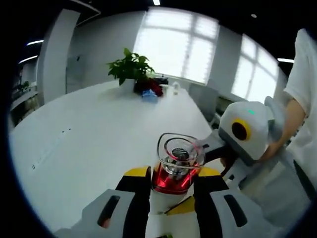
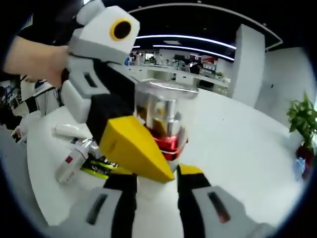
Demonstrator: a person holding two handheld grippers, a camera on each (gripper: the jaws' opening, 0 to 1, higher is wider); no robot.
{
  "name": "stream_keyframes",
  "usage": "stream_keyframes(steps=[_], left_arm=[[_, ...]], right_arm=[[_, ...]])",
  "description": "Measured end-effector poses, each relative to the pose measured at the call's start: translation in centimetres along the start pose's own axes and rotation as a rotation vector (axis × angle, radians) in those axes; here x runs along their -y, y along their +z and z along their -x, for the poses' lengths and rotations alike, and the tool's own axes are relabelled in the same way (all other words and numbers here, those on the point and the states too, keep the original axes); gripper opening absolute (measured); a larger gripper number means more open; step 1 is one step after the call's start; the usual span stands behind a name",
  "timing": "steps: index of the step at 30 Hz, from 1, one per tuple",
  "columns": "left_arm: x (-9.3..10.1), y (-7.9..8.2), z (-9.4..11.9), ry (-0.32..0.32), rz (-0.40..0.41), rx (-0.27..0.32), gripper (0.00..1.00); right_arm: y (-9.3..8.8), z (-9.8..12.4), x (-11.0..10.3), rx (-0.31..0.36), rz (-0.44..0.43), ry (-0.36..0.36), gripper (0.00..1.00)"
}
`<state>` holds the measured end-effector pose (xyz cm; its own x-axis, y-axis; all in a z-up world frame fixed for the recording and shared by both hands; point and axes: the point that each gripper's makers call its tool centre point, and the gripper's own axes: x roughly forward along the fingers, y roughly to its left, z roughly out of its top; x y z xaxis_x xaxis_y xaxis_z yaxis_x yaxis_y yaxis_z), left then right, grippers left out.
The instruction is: Arrange the skincare products in the storage area until every visible bottle or jar stands upright without overlapping.
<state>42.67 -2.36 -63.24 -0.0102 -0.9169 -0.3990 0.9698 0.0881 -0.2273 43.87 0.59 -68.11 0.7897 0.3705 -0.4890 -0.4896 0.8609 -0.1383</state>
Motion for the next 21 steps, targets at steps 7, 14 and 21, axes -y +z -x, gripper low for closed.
stream_keyframes(steps=[7, 14, 21], left_arm=[[-0.82, 0.06, -0.16, -0.008, -0.006, -0.016, 0.31], [-0.87, -0.12, -0.20, -0.004, -0.004, -0.034, 0.31], [-0.93, -0.57, 0.19, 0.034, 0.029, -0.041, 0.31]], right_arm=[[0.10, -0.72, 0.51, -0.003, -0.006, -0.032, 0.31], [0.17, -0.58, 0.40, -0.012, -0.004, -0.042, 0.33], [-0.40, -0.13, -0.30, -0.029, 0.002, -0.012, 0.40]])
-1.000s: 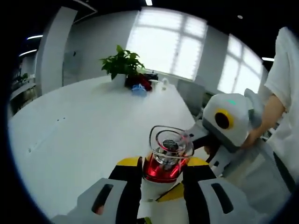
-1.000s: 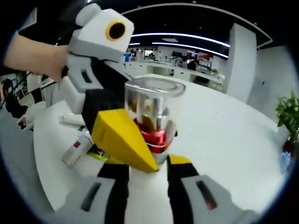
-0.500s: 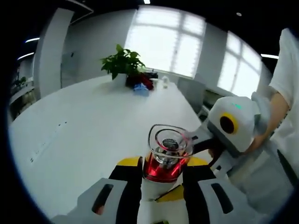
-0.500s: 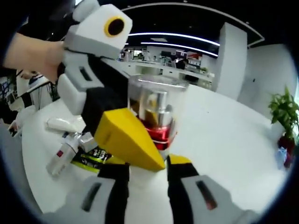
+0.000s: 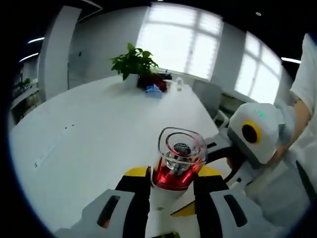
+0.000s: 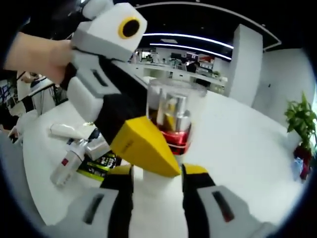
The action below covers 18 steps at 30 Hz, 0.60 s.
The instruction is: Arrange the skincare products in the storage area until every visible bottle or jar stands upright without overlapping.
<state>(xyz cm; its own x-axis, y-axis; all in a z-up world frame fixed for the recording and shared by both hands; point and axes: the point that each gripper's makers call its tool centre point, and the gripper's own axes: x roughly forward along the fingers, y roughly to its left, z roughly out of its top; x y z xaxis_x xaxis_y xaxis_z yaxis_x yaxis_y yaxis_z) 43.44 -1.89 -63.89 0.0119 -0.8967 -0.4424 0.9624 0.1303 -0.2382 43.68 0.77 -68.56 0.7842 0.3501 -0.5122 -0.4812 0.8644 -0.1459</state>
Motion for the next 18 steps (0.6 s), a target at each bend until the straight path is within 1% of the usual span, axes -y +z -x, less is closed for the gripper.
stream_keyframes(steps=[3, 6, 8, 9, 13, 18], left_arm=[[0.1, -0.3, 0.7, 0.018, 0.017, 0.006, 0.36], [0.0, -0.7, 1.7, 0.057, 0.060, 0.031, 0.43], [0.0, -1.2, 2.4, 0.090, 0.081, 0.042, 0.47], [0.0, -1.3, 2.6, 0.096, 0.084, 0.041, 0.50], [0.7, -2.3, 3.9, 0.128, 0.106, 0.049, 0.59], [1.1, -3.8, 5.9, 0.201, 0.160, 0.065, 0.68]], right_arm=[[-0.3, 0.5, -0.5, -0.005, 0.006, 0.022, 0.45], [-0.5, 1.0, -0.9, -0.009, 0.013, 0.041, 0.48], [-0.8, 1.4, -1.3, -0.013, 0.002, 0.054, 0.52], [-0.9, 1.6, -1.6, -0.014, -0.002, 0.061, 0.54], [-1.5, 2.3, -2.4, -0.021, -0.013, 0.084, 0.58], [-1.8, 3.4, -3.1, -0.020, -0.030, 0.106, 0.61]])
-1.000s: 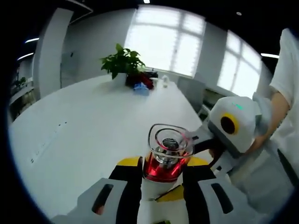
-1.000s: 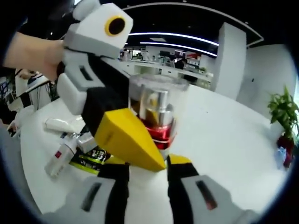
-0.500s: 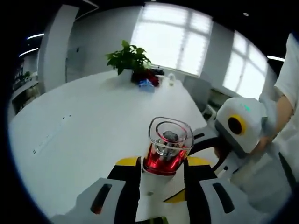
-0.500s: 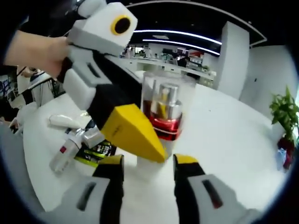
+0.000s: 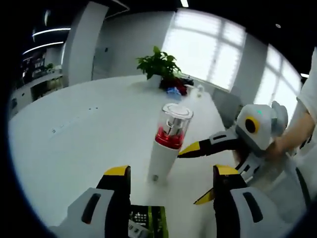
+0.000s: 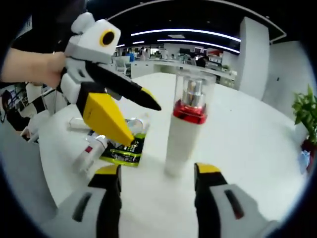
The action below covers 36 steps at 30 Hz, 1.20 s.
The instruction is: Arrange the skincare products in the storage area until every visible bottle or jar stands upright without overlapping.
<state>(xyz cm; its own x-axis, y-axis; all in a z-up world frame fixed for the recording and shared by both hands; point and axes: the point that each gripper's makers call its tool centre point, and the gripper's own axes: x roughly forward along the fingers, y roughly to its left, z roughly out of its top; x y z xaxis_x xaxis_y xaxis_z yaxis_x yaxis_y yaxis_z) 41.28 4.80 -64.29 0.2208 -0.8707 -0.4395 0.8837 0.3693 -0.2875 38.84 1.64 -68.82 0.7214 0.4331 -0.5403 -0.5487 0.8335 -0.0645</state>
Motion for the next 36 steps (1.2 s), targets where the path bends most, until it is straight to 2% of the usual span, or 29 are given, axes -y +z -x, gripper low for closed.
stream_keyframes(steps=[4, 8, 10, 12, 20, 25, 31, 36], left_arm=[[0.2, -0.9, 1.5, 0.048, 0.036, 0.000, 0.74], [0.6, -2.0, 3.0, 0.085, 0.063, -0.006, 0.76], [0.6, -1.8, 4.0, 0.121, 0.086, 0.043, 0.78], [1.1, -2.4, 5.1, 0.136, 0.127, 0.054, 0.80], [2.1, -4.5, 8.8, 0.221, 0.122, 0.041, 0.83], [2.8, -4.8, 10.9, 0.270, 0.125, 0.067, 0.87], [4.2, -5.1, 12.8, 0.284, 0.146, 0.103, 0.97], [5.1, -5.6, 14.0, 0.312, 0.182, 0.119, 0.97]], right_arm=[[-0.2, 0.8, -0.2, 0.007, -0.021, 0.008, 0.63], [0.3, 1.9, -0.5, 0.044, -0.058, 0.017, 0.67], [0.4, 2.4, -0.6, 0.053, -0.068, 0.021, 0.70], [0.6, 3.1, -0.6, 0.066, -0.079, 0.023, 0.72], [1.5, 5.4, -1.5, 0.108, -0.097, 0.047, 0.80], [1.7, 6.6, -2.4, 0.121, -0.089, 0.067, 0.81], [1.7, 7.9, -2.9, 0.131, -0.092, 0.084, 0.83], [1.5, 8.9, -3.2, 0.138, -0.116, 0.096, 0.84]])
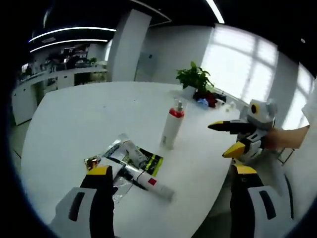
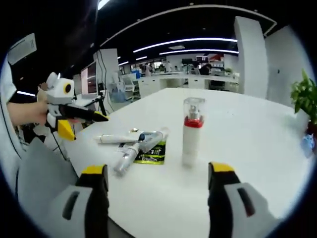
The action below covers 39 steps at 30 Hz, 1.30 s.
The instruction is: Arrange the skincare products in the storage area until every visible bottle or jar stands upright without overlapping.
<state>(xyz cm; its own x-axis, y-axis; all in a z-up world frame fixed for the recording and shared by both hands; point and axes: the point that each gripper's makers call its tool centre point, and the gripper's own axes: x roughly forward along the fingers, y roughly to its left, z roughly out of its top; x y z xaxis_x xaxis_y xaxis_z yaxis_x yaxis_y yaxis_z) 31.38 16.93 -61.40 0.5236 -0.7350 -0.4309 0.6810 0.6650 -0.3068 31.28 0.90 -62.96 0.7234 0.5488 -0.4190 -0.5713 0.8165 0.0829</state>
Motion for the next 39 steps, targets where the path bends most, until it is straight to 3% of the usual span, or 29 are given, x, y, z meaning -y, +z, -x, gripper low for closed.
stream_keyframes(steps=[14, 25, 33, 39], left_arm=[[0.3, -2.3, 3.4, 0.086, 0.041, 0.018, 0.97], [-0.9, -3.0, 5.3, 0.188, 0.071, 0.042, 0.97], [-1.0, -3.2, 5.2, 0.195, 0.067, 0.032, 0.97], [-0.7, -3.2, 4.9, 0.160, 0.006, -0.037, 0.97]], right_arm=[[0.1, 2.7, -1.9, 0.029, -0.055, 0.020, 0.89], [0.2, 2.9, -2.3, 0.027, -0.025, 0.014, 0.91], [0.0, 2.9, -2.0, 0.030, -0.030, 0.005, 0.92], [-0.1, 2.9, -1.6, 0.035, -0.025, -0.016, 0.91]])
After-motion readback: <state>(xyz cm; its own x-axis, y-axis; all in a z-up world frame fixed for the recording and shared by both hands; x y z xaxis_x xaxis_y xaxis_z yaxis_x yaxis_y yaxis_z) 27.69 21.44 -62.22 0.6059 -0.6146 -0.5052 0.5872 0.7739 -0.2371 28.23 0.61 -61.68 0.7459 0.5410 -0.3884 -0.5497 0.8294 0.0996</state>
